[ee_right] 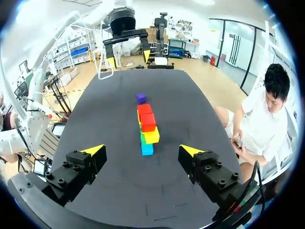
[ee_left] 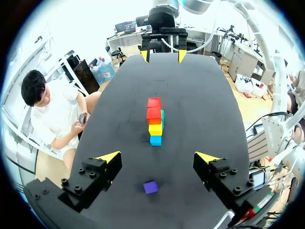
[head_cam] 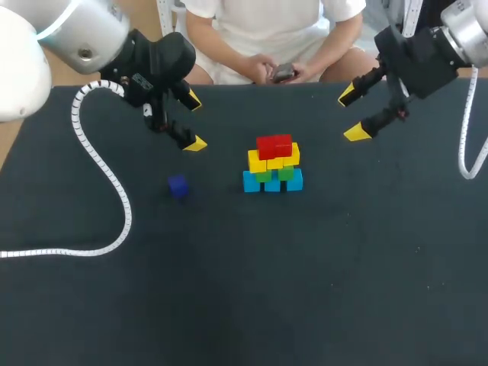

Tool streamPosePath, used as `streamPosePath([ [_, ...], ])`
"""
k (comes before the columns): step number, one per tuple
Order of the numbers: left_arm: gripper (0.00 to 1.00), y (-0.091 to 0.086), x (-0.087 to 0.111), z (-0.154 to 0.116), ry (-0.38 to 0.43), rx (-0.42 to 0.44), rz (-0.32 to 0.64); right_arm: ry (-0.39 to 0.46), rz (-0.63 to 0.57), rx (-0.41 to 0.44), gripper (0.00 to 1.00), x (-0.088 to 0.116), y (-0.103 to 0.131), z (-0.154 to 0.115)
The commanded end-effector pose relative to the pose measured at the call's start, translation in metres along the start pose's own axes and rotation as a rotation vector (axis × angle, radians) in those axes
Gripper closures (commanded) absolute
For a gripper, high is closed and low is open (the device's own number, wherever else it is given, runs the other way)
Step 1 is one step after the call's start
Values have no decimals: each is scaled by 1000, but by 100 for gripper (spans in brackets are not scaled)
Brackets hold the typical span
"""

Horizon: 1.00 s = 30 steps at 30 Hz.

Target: Place the blue cubes, place green cubes on the blue cubes, place the yellow cubes on the green cubes, then place the red cubes on the yellow cubes, and place purple cube on the red cubes.

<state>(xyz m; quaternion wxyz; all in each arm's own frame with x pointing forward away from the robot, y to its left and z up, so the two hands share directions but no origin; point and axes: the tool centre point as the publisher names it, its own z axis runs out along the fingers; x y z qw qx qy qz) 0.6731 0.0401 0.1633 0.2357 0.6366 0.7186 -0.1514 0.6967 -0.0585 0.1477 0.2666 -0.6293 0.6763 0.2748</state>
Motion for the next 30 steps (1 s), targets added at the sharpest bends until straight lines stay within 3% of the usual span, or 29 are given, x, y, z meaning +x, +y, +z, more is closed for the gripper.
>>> streamPosePath([
  [1,0,1,1,-1,-2,2,2,-2,0,0,0,0,0,0],
  [8,0,1,1,-1,-2,2,2,-2,0,0,0,0,0,0],
  [11,0,-1,1,9,276,50,-73,-2,0,0,0,0,0,0],
  [13,0,-4,7,12,289,63,-137,-2,0,0,0,0,0,0],
  [17,0,-13,18,14,389,66,-230,-2,0,0,0,0,0,0],
  [23,0,-33,31,15,493,48,-305,-2,0,0,0,0,0,0],
  [28,0,-53,56,26,600,81,-382,-2,0,0,0,0,0,0],
  [30,0,-57,68,29,572,76,-414,-2,0,0,0,0,0,0],
])
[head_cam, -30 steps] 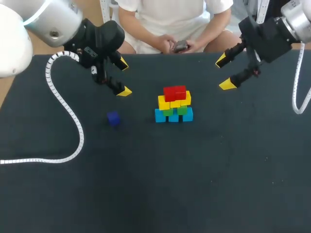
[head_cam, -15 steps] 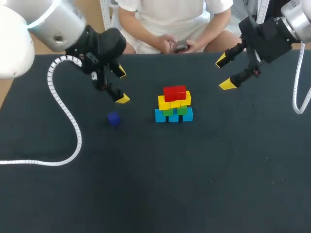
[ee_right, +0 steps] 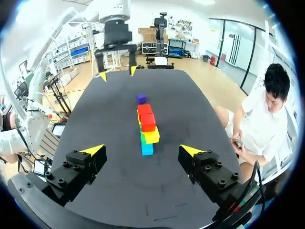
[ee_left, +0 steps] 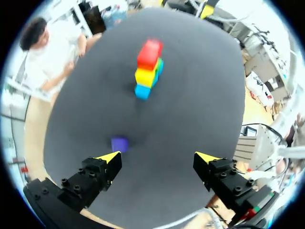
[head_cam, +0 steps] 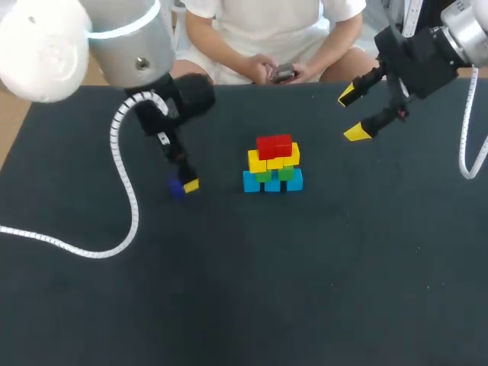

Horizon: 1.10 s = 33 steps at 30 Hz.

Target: Place the blue cubes, place green cubes on the blue cubes, place the yellow cubes on the green cubes, then place the red cubes on the yellow cubes, and place purple cube on the red cubes.

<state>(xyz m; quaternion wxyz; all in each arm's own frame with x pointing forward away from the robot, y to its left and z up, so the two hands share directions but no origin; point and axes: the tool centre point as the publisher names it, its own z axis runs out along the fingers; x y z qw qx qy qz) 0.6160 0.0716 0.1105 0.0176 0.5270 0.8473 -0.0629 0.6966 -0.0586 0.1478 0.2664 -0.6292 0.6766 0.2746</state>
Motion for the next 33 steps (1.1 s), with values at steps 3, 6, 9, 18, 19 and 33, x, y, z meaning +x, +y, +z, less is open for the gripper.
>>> streamPosePath([
  [3,0,4,10,22,120,-3,-65,-2,-1,0,0,0,0,0],
  [6,0,8,13,32,95,-7,-40,-2,-1,0,0,0,0,0],
  [9,0,14,17,45,14,13,10,-2,-1,0,0,0,0,0],
  [18,0,35,40,62,-71,18,-63,-2,-1,0,0,0,0,0],
  [19,0,36,42,61,-89,11,-71,-2,-1,0,0,0,0,0],
  [33,0,54,54,69,-268,-45,-175,-2,-1,0,0,0,0,0],
])
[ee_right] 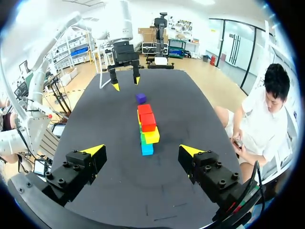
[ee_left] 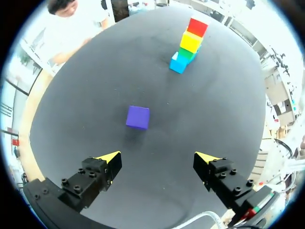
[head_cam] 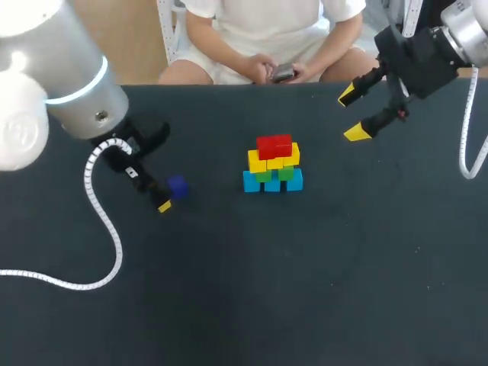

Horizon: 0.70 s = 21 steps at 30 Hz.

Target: Place the blue cubes, place green cubes on the blue cubes, place the yellow cubes on the green cubes, then place the red cubes on the yellow cubes, and place purple cube on the red cubes.

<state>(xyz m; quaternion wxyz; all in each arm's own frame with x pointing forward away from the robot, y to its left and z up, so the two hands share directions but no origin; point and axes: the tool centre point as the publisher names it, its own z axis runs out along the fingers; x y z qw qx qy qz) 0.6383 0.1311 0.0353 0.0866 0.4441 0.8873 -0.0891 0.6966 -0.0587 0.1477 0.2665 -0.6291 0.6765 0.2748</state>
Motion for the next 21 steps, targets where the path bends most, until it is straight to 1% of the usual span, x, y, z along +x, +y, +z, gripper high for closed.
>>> streamPosePath([
  [1,0,4,1,3,-118,-3,3,-2,-1,0,0,0,0,0],
  [7,0,12,-17,8,-99,-1,40,-2,-1,0,0,0,0,0],
  [12,0,14,-33,13,-89,17,80,-2,-1,0,0,0,0,0],
  [21,0,15,-43,19,-75,40,95,-2,-1,0,0,0,0,0],
])
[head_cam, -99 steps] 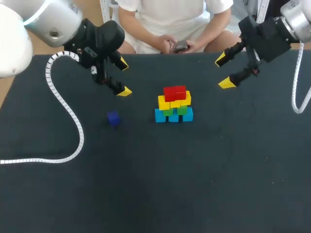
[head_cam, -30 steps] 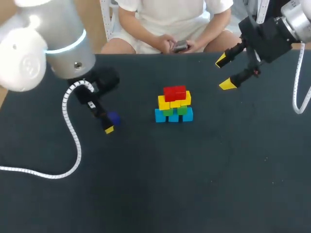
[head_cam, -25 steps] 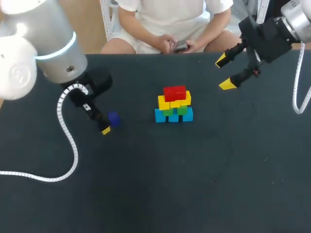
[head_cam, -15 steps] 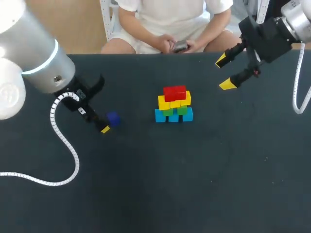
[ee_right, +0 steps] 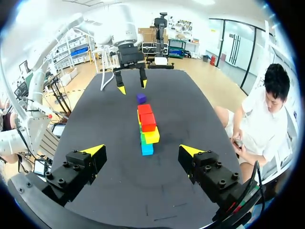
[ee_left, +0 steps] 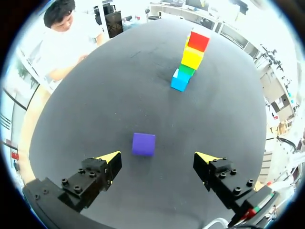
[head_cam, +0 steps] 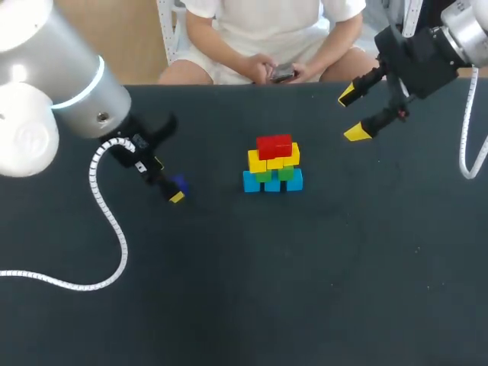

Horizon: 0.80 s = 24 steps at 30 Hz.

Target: Place the blue cubes, place green cubes on the blue cubes, place the yellow cubes on the green cubes, then place the red cubes on the yellow cubes, and place purple cube on the red cubes.

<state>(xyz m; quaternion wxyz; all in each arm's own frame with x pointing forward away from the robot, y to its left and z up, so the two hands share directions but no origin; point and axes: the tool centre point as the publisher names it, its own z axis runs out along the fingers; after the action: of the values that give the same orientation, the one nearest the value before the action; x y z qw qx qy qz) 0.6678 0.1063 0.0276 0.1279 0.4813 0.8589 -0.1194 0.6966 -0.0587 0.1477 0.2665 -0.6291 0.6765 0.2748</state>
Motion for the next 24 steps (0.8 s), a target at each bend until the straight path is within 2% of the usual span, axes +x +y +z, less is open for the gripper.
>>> streamPosePath([
  [1,0,6,-7,6,27,17,-2,-2,-1,0,0,0,0,0],
  [24,0,17,-10,26,46,47,18,-2,-1,0,0,0,0,0],
])
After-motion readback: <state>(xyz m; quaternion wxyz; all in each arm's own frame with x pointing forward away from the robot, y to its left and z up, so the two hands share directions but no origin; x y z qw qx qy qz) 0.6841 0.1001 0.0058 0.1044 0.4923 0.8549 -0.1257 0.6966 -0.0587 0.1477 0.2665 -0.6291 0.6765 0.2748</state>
